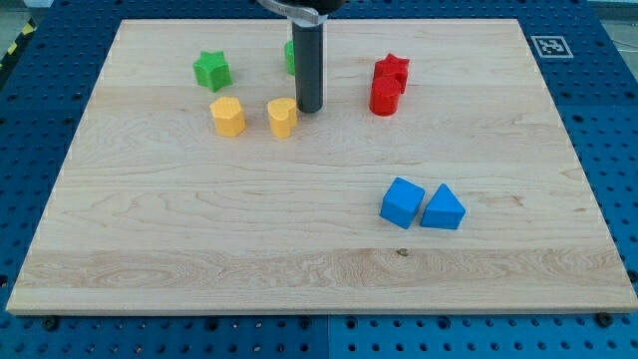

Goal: Slide the yellow heart into the yellow hexagon

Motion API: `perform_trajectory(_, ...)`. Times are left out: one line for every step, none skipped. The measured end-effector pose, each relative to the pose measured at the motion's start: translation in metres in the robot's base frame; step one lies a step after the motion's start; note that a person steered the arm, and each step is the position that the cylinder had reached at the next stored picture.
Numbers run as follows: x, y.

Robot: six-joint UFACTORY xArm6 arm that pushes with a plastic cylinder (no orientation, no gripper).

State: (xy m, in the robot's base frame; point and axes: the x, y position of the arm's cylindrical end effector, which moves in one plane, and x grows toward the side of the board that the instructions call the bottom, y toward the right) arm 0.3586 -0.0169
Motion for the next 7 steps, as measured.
perform_trajectory(-0.006, -0.006)
perform_trajectory(-0.005, -0.025)
perform_trajectory(0.0, -0.008)
perform_trajectory(0.008, 0.04)
perform_trajectory(0.041, 0.042)
perform_trajectory(0.057, 0.042)
perform_trajectory(0.057, 0.042)
